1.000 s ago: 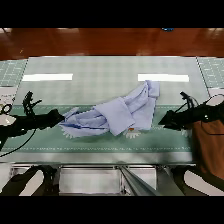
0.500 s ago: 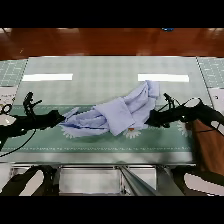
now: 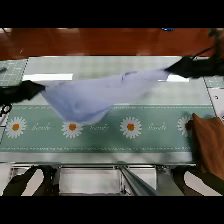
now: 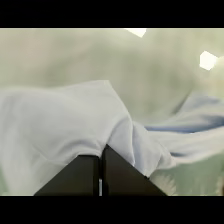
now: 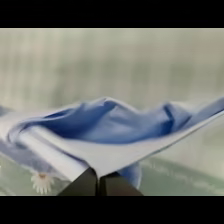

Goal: Fold the shirts.

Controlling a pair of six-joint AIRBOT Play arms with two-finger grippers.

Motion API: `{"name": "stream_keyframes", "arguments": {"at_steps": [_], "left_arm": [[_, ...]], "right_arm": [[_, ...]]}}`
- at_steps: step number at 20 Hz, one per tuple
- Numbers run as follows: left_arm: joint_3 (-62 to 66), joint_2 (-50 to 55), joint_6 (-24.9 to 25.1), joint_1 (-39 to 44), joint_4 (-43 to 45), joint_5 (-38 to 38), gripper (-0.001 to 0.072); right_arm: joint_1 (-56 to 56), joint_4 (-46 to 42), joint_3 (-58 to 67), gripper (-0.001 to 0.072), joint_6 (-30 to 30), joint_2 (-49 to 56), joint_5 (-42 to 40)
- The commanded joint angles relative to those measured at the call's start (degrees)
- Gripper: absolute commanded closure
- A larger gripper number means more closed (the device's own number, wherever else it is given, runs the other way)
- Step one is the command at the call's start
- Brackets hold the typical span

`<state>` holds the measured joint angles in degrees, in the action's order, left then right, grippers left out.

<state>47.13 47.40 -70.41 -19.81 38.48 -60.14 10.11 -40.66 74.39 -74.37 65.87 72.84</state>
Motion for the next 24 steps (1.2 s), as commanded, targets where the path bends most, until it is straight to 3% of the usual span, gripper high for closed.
{"name": "stream_keyframes", "arguments": {"at_steps": [1,5,11,19,24], "left_arm": [[16.24,-2.51,0.11,-0.81,-7.15,-1.14,0.0690],[34.69,-4.83,0.11,-1.44,-7.08,-5.09,0.0690],[52.72,-10.88,-1.09,-3.48,0.42,-10.86,0.0690],[61.44,-18.03,-3.54,5.95,6.62,-11.10,0.0690],[58.49,-16.87,-8.11,9.07,10.84,-18.60,0.0690]], "right_arm": [[5.03,-2.03,20.02,0.0692,-2.49,-4.92,6.62],[5.55,-7.56,32.20,0.0692,-4.07,-11.72,6.67],[5.55,-18.14,36.24,0.0692,-6.25,-24.02,3.58],[5.53,-22.80,36.37,0.0692,-8.39,-32.98,8.48],[5.55,-23.02,36.26,0.0692,-9.49,-33.46,13.16]]}}
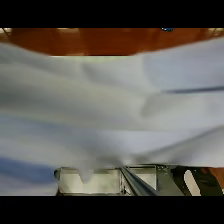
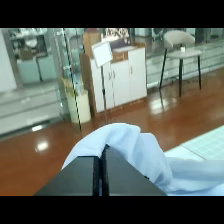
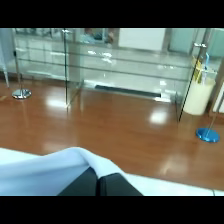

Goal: Fold the shirts.

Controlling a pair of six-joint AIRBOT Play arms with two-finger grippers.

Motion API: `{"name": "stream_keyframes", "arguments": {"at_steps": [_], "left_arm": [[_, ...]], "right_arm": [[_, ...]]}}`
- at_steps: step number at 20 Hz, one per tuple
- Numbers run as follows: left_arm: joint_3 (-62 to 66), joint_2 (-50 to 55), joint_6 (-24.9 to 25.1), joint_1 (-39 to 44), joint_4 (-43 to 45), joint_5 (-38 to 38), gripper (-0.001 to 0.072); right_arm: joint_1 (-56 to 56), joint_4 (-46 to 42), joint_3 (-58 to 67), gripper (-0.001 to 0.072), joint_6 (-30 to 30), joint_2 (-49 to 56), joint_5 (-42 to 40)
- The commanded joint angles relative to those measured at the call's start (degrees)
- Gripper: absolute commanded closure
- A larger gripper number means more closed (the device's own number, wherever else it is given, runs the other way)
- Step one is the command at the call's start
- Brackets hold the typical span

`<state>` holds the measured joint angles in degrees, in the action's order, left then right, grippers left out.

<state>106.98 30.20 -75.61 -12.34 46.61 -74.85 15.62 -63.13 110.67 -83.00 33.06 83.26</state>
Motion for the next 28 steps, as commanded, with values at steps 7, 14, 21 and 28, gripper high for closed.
{"name": "stream_keyframes", "arguments": {"at_steps": [7,14,21,28], "left_arm": [[-21.94,12.07,2.21,1.84,-5.64,-3.76,0.0690],[-24.11,44.24,6.03,2.97,-7.06,2.78,0.0690],[-18.84,66.88,6.19,4.09,-13.09,17.55,0.0690],[-17.90,72.39,5.29,6.12,-11.37,16.74,0.0198]], "right_arm": [[0.02,-0.02,-13.20,0.0692,-0.72,1.16,3.30],[-0.02,4.33,-34.45,0.0692,7.41,23.28,-11.80],[-0.90,19.52,-21.49,0.0692,11.76,61.24,-19.87],[-1.49,28.72,-14.67,0.0296,8.68,75.65,-22.12]]}}
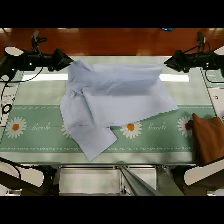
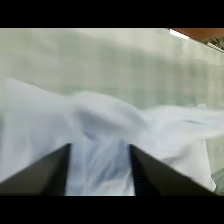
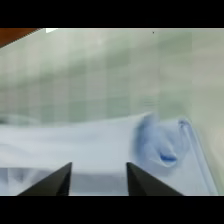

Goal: Fold the shirts.

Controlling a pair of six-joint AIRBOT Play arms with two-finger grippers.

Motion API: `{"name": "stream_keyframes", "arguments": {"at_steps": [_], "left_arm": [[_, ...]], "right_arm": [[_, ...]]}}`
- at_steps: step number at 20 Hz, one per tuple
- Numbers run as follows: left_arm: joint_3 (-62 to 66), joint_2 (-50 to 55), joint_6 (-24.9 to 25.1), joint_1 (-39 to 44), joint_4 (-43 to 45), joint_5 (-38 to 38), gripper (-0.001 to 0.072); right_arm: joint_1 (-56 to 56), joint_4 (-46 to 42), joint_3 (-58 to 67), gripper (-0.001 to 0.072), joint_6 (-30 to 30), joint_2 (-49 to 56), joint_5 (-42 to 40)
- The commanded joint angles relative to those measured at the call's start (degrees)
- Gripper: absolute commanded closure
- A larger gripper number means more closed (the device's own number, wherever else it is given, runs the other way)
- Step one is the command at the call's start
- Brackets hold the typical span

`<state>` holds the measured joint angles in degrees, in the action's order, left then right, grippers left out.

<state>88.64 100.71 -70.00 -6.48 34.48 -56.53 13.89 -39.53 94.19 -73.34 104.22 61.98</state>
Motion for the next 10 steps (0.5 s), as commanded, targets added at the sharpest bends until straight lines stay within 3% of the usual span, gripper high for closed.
{"name": "stream_keyframes", "arguments": {"at_steps": [1,4,6,8,10], "left_arm": [[1.25,1.60,-0.48,-1.20,2.84,-5.40,0.0198],[2.86,-0.31,-8.50,-8.57,15.02,-21.49,0.0199],[0.55,-3.21,-13.09,-13.40,26.77,-30.23,0.0199],[-7.98,-9.90,-12.09,-17.33,30.25,-31.56,0.0199],[-22.05,-19.54,-10.64,-19.87,30.05,-26.10,0.0199]], "right_arm": [[1.77,5.03,2.21,0.0296,-1.07,4.00,1.29],[9.94,4.09,2.95,0.0299,-0.96,0.85,12.44],[15.39,-4.11,2.93,0.0305,0.09,-2.21,21.40],[18.75,-11.61,-0.28,0.0305,0.15,-6.32,25.42],[21.16,-12.26,-9.88,0.0305,0.90,-12.46,22.45]]}}
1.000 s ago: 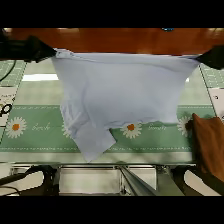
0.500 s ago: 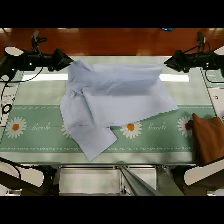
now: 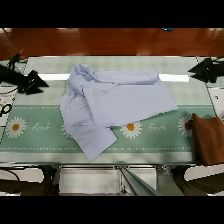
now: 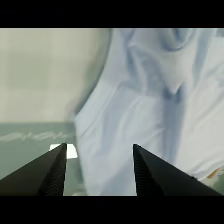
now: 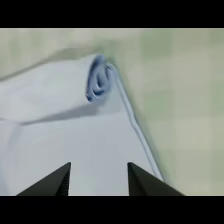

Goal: Fold the shirts.

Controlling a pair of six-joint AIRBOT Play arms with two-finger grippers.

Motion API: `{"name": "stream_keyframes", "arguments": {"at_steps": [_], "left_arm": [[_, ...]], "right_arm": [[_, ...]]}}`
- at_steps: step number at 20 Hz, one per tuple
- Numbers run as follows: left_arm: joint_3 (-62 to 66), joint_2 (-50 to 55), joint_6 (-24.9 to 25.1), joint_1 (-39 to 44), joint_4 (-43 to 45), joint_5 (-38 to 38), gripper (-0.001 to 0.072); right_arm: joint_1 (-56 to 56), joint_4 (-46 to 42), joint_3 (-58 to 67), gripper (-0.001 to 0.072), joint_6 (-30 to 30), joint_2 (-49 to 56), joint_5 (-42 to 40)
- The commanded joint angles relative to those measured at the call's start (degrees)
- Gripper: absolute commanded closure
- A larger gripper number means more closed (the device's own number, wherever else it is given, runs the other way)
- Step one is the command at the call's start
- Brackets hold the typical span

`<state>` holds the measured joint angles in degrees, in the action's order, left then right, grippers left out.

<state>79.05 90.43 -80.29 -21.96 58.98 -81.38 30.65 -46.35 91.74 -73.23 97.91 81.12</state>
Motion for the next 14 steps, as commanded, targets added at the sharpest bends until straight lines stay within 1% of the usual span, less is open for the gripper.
{"name": "stream_keyframes", "arguments": {"at_steps": [1,2,3,6,7,9,11,14], "left_arm": [[-21.11,-14.69,-0.33,-5.35,5.29,2.38,0.0199],[-29.33,-19.43,0.24,-6.12,4.02,4.85,0.0199],[-36.61,-23.34,2.01,-6.95,1.31,6.12,0.0199],[-50.93,-29.97,5.38,-9.99,-6.45,7.34,0.0199],[-54.01,-31.08,5.57,-10.99,-8.09,8.28,0.0199],[-57.99,-31.54,6.67,-11.78,-12.92,12.68,0.0199],[-61.29,-31.15,8.15,-11.02,-19.85,15.50,0.0199],[-62.88,-31.06,10.32,-7.61,-25.64,18.91,0.0199]], "right_arm": [[5.27,-4.74,-14.38,0.0305,0.90,-9.86,-0.24],[5.70,-4.33,-20.83,0.0305,1.86,-13.27,-3.30],[5.70,-3.41,-27.39,0.0305,3.72,-16.63,-5.97],[5.66,2.45,-40.81,0.0305,9.51,-23.41,-9.44],[5.66,3.82,-42.95,0.0305,10.71,-24.44,-9.33],[5.64,4.85,-45.72,0.0305,12.28,-25.70,-8.92],[5.64,5.11,-46.82,0.0305,12.33,-25.99,-8.35],[5.60,5.49,-46.82,0.0305,12.46,-25.99,-7.15]]}}
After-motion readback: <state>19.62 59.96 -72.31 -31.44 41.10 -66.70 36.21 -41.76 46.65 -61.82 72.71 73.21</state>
